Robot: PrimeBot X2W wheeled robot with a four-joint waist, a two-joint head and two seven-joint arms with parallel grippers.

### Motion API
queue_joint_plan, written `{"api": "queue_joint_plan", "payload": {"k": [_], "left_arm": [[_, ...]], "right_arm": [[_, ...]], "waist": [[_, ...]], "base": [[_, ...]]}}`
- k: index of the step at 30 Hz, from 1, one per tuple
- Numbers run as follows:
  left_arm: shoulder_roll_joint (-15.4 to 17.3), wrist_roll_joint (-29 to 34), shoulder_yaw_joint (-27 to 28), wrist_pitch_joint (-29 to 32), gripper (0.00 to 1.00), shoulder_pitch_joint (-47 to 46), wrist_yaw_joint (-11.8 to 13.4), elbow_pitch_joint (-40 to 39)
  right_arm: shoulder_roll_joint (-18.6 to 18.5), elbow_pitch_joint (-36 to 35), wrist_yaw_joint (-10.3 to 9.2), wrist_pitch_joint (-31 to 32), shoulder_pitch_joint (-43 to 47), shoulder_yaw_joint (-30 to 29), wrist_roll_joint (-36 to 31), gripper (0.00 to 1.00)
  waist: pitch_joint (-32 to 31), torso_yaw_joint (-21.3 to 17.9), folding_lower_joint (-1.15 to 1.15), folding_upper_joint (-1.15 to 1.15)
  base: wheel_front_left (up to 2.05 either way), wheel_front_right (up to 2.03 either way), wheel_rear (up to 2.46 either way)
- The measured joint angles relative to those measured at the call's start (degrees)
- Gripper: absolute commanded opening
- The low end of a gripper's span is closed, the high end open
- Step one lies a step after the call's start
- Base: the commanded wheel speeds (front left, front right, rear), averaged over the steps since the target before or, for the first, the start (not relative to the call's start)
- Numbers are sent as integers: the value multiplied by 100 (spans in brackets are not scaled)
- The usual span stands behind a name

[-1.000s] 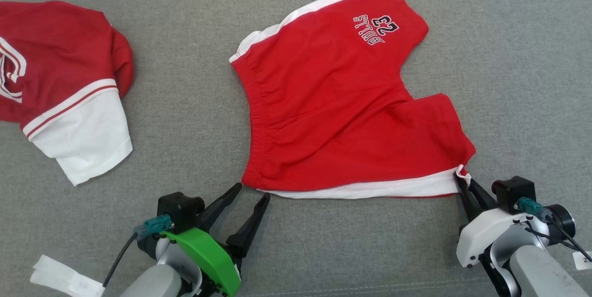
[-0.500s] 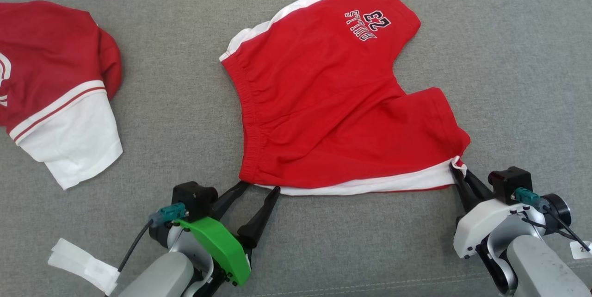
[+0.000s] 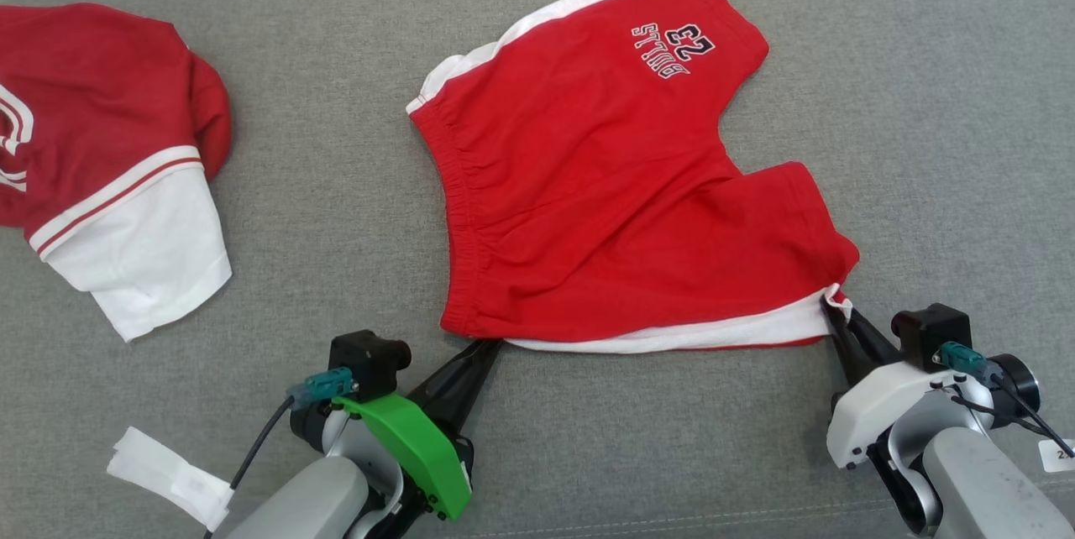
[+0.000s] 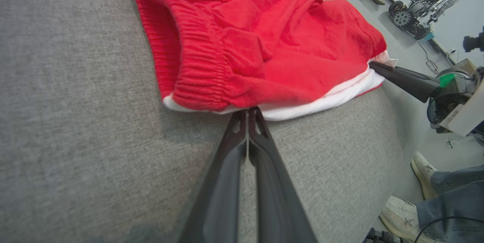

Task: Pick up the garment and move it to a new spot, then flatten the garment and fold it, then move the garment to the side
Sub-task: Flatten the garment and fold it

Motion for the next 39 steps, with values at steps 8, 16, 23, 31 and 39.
{"api": "queue_joint_plan", "payload": {"k": [8,16,23,31,39], "left_arm": [[119,-207,20,-86,0,-54,0,-170],[391,-542,124,-119,0,155,0,-571],[848,-821,214,-119,0,641,-4,-1103],[1400,-1578,380,-69,0,1496,-5,-2078],[2079,-1967,400,349,0,2133,-3,-3167]], "right_arm": [[63,-91,102,-69,6,-101,246,0],[137,-338,319,-98,262,-185,691,0],[205,-756,508,99,878,-368,1416,0],[292,-1512,605,539,1733,-569,2321,0],[145,-2661,606,979,2443,-799,3156,0]], "waist": [[-134,105,0,0],[-370,163,0,0],[-634,179,0,0],[-971,143,0,0],[-966,88,0,0]], "base": [[0,0,0],[0,0,0],[0,0,0],[0,0,0],[0,0,0]]}}
